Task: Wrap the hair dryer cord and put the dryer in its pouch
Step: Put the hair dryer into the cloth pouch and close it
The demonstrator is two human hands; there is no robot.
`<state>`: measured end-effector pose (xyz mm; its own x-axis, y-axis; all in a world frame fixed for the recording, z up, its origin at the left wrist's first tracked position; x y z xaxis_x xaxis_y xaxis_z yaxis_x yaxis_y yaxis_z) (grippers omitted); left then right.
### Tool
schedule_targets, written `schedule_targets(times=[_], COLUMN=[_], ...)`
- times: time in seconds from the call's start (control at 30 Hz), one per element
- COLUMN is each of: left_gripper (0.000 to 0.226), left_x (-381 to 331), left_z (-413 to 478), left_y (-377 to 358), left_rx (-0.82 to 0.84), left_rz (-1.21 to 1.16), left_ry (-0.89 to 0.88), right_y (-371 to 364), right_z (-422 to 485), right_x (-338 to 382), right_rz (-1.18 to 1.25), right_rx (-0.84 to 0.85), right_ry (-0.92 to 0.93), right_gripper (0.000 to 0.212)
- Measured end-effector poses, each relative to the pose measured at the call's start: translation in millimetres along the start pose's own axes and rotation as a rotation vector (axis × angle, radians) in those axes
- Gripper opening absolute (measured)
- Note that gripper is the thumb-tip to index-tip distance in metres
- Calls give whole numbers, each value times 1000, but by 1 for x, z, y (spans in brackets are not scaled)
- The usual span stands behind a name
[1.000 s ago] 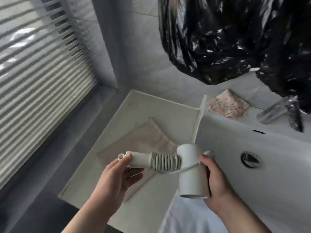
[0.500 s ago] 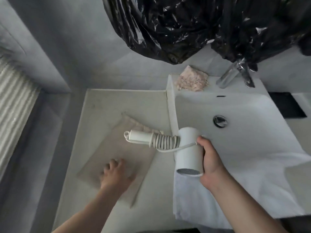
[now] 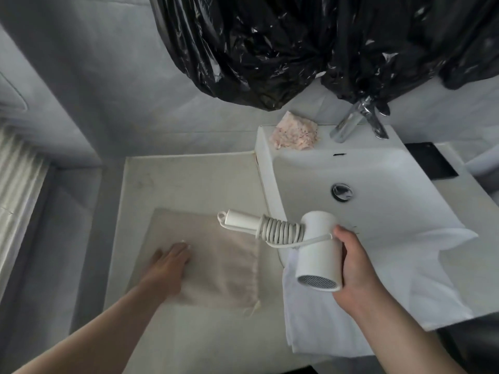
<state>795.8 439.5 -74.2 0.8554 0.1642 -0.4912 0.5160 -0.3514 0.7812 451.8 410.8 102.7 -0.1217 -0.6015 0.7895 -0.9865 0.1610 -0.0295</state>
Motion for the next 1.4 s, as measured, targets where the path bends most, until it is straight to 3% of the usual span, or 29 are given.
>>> schedule_targets(times=[0.07, 0.17, 0.27, 0.33, 0.43, 0.63, 0.77, 0.87, 0.93, 1.1, 1.4], left_gripper=[71, 50, 45, 64, 68, 36, 27, 3, 12, 10, 19], left_x=[7, -16, -65, -106, -142, -114, -97, -90, -86, -84, -87], left_z=[9, 13, 5, -5, -21, -22, -20, -19, -19, -25, -58], left_y=[2, 6, -9, -31, -63, -64, -43, -25, -15, 12, 20], left_rx=[-69, 1, -118, -8, 213, 107, 66, -74, -172, -308, -273], left_rz=[-10, 29, -103, -151, -23, 95, -37, -299, -456, -725, -657], left_ry=[-67, 78, 28, -41, 43, 5, 77, 160, 193, 257, 96], right_y=[5, 12, 14, 13, 8, 9, 12, 16, 20, 16, -35], right_z=[-4, -7, -10, -13, -18, -21, -30, -36, -39, -49, -23], right_x=[-2, -6, -11, -12, -13, -16, -20, -33, -46, -79, -112], right_rz=[5, 22, 40, 44, 55, 42, 54, 29, 16, -70, -43], right_rx=[-12, -39, -46, -47, -40, -53, -43, -49, -63, -9, -15], right_ry=[5, 6, 12, -6, -23, -29, -56, -91, -123, -212, -310], right_gripper=[30, 30, 30, 30, 27, 29, 26, 32, 39, 36, 27])
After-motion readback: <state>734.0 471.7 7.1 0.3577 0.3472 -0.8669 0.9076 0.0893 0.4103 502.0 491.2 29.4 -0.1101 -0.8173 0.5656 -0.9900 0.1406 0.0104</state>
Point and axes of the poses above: each hand's wrist, its own z-axis towards the middle knuckle, its own y-axis out of the back of the hand, x = y × z, the point moved 1 cm from there along z, towards the middle knuckle, and after that the axes turned 14 degrees about -z, right-handed, at the moved point
